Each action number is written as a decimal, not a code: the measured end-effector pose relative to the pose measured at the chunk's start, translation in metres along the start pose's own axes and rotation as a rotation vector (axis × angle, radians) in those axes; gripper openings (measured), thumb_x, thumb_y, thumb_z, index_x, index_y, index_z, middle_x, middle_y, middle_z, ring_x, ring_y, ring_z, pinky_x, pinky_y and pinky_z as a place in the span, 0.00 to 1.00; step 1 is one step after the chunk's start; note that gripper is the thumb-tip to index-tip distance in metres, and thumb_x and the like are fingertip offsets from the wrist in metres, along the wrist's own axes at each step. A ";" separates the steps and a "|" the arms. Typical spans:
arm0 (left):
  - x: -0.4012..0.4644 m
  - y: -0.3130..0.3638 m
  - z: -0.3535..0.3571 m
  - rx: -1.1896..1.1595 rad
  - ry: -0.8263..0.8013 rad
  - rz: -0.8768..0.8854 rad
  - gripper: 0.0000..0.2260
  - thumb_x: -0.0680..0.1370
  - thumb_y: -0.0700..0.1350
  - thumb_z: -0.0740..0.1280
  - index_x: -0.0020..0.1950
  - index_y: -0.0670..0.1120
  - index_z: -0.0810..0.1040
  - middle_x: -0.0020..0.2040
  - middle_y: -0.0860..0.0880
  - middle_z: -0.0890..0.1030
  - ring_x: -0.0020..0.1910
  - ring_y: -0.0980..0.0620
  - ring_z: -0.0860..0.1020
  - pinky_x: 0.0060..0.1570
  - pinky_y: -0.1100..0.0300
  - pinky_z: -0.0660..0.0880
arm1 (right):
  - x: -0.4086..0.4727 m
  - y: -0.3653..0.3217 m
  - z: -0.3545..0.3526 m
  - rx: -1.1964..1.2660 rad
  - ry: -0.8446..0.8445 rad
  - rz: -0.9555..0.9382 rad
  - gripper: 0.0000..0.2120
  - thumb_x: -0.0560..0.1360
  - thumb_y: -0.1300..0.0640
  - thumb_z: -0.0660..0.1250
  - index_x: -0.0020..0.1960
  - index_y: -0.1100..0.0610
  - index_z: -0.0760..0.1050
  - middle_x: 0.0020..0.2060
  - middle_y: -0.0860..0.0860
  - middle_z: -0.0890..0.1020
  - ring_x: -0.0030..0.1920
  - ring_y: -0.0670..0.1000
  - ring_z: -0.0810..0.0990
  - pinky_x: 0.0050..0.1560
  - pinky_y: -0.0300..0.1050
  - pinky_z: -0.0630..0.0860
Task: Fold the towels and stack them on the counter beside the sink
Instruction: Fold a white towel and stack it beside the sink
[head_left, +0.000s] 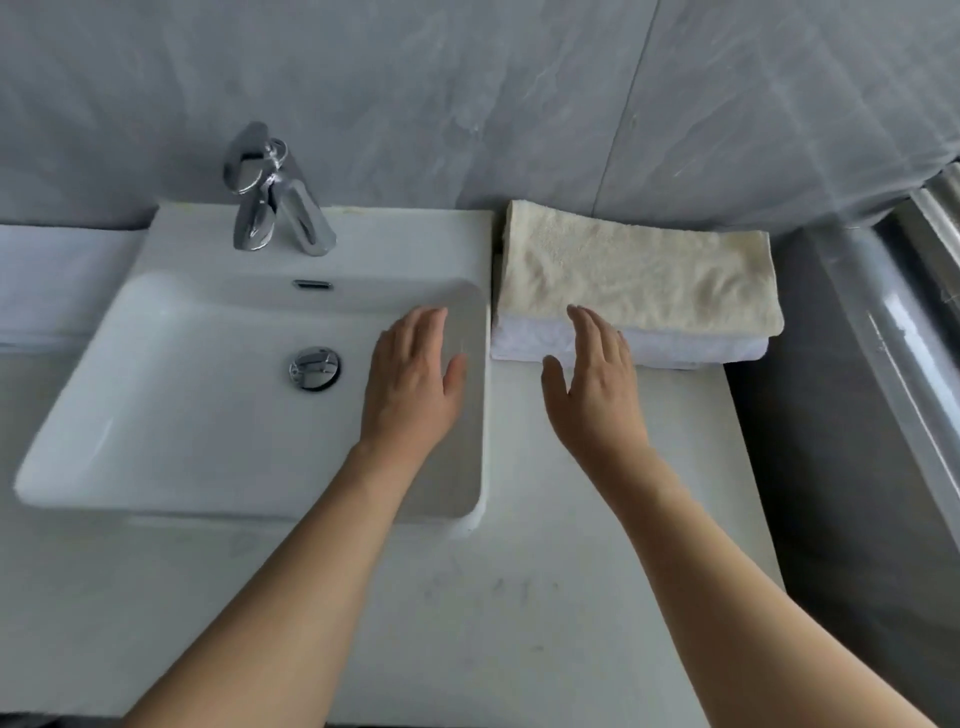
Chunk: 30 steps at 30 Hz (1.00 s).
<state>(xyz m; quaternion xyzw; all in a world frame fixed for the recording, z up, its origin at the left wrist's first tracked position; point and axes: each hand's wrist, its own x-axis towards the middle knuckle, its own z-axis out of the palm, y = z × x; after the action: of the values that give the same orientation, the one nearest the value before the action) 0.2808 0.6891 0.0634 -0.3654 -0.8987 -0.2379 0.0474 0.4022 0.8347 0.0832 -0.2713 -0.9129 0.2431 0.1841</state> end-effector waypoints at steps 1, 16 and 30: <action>-0.007 -0.010 -0.009 0.003 0.002 -0.008 0.21 0.80 0.43 0.66 0.70 0.34 0.70 0.67 0.35 0.73 0.68 0.36 0.71 0.69 0.44 0.67 | -0.004 -0.013 0.006 0.006 -0.009 -0.017 0.25 0.79 0.59 0.62 0.74 0.64 0.64 0.71 0.59 0.69 0.73 0.57 0.64 0.74 0.56 0.58; -0.082 -0.253 -0.153 -0.025 0.032 -0.081 0.20 0.81 0.44 0.65 0.70 0.36 0.71 0.69 0.38 0.72 0.69 0.39 0.70 0.71 0.48 0.66 | -0.050 -0.269 0.159 0.033 -0.201 -0.081 0.22 0.78 0.58 0.63 0.71 0.62 0.68 0.70 0.57 0.70 0.71 0.57 0.66 0.72 0.47 0.58; -0.106 -0.420 -0.224 -0.012 0.131 -0.281 0.17 0.79 0.43 0.67 0.64 0.35 0.75 0.64 0.36 0.75 0.63 0.36 0.73 0.65 0.44 0.70 | -0.036 -0.424 0.274 0.155 -0.297 -0.076 0.21 0.76 0.61 0.63 0.69 0.62 0.70 0.66 0.57 0.73 0.68 0.57 0.69 0.68 0.44 0.60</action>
<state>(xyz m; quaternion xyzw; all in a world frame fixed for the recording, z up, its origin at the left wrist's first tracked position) 0.0525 0.2580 0.0681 -0.2201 -0.9344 -0.2711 0.0701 0.1302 0.4082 0.0835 -0.1827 -0.9182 0.3430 0.0766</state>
